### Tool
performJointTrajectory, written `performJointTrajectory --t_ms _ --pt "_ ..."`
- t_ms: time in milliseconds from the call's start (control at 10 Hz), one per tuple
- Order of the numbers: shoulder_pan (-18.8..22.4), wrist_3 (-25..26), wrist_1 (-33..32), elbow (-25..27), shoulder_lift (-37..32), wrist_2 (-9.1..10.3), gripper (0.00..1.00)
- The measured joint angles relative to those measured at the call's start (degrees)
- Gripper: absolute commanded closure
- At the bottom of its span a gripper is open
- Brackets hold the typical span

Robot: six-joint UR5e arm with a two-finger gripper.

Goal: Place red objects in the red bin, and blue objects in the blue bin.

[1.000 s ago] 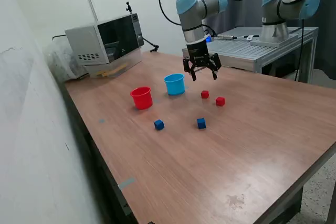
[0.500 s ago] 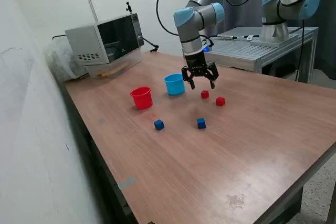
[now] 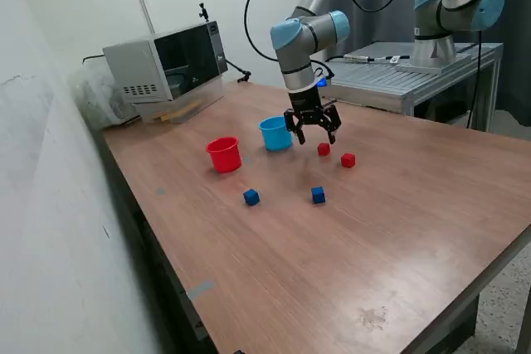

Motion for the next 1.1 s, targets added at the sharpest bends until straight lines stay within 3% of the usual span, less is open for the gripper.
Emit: performJointTrajectory --t_ms 500,600,1100 --pt "0.1 0.0 -0.3 1.1 0.0 0.0 0.0" --pt "0.2 0.0 -0.3 1.2 0.0 -0.01 1.0" --pt "0.6 0.0 -1.1 0.9 0.0 0.34 1.0"
